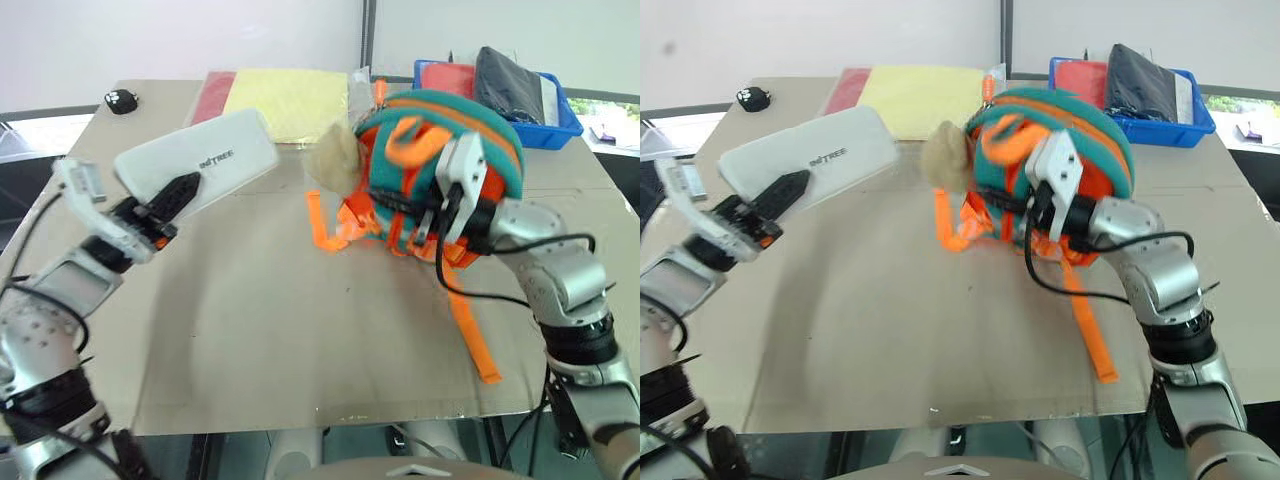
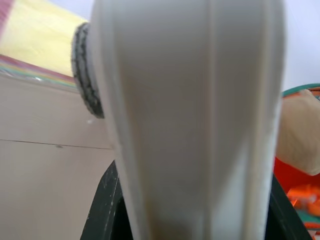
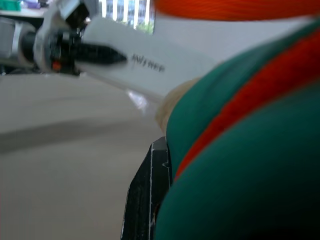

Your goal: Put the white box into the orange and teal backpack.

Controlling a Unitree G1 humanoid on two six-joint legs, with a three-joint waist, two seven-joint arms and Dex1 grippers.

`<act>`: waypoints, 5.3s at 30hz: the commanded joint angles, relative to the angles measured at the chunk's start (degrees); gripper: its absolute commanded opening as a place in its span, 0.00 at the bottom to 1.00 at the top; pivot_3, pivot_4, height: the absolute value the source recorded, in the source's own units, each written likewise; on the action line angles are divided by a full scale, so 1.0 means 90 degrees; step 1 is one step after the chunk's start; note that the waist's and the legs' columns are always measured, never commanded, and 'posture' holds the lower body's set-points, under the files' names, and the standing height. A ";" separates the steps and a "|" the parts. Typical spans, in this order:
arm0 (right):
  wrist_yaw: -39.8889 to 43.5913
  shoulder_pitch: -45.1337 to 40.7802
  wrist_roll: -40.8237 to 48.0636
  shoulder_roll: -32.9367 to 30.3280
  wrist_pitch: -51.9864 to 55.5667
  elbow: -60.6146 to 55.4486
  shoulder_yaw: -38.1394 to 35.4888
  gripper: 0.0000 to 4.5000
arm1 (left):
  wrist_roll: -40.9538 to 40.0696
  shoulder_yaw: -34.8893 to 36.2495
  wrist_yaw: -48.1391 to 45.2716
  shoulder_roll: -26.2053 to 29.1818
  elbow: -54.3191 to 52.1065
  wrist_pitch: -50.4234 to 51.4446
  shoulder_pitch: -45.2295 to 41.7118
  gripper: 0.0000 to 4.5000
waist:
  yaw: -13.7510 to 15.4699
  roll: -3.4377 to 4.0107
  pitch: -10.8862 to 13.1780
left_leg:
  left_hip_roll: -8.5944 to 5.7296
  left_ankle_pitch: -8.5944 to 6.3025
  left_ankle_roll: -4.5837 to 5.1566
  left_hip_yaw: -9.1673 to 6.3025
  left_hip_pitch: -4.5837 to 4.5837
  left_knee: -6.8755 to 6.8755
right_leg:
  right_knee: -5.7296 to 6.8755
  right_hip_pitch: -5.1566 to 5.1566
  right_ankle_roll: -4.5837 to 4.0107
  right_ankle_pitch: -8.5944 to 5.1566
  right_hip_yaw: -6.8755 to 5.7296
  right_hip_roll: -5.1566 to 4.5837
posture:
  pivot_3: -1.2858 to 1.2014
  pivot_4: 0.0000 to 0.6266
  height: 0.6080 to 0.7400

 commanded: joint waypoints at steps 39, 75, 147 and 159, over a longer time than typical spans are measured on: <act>0.1087 0.0336 0.2105 -0.1099 0.0669 -0.1117 -0.1328 0.00 | 0.6013 -0.6838 -0.3598 -0.1918 0.2557 -0.3570 -0.4666 0.25 | 0.0274 0.0000 0.0020 | 0.0010 0.0000 0.0004 -0.0028 -0.0001 0.0081 | 0.0023 0.0042 0.0004 0.0000 -0.0016 0.0032 | 0.52 0.24 1.00; 0.0855 0.1040 0.1354 -0.1174 0.0229 -0.0803 -0.1366 0.00 | -0.0342 -0.1722 -0.0605 -0.1113 -0.0242 0.2763 -0.2679 0.97 | 0.0084 0.0005 0.0025 | 0.0002 0.0000 0.0004 -0.0072 0.0018 0.0091 | 0.0050 0.0063 0.0004 0.0000 -0.0027 0.0032 | 0.52 0.24 1.00; -0.1299 0.1215 0.0455 -0.1031 -0.0088 -0.0452 -0.1470 0.56 | 0.3005 -0.3334 -0.1652 -0.1359 0.0063 -0.2424 -0.0532 0.66 | 0.0074 0.0007 0.0020 | 0.0002 0.0000 0.0005 -0.0041 0.0015 0.0075 | 0.0042 0.0047 0.0004 0.0002 -0.0006 0.0028 | 0.52 0.24 1.00; 0.0696 0.3940 0.1714 -0.2615 0.0350 -0.1032 -0.3985 0.99 | 0.2909 -0.2371 -0.2444 -0.0193 -0.1028 -0.2688 0.1882 1.00 | 0.0108 0.0007 0.0020 | 0.0009 -0.0002 0.0005 -0.0037 0.0026 0.0067 | 0.0028 0.0059 0.0001 -0.0002 -0.0006 0.0025 | 0.52 0.24 1.00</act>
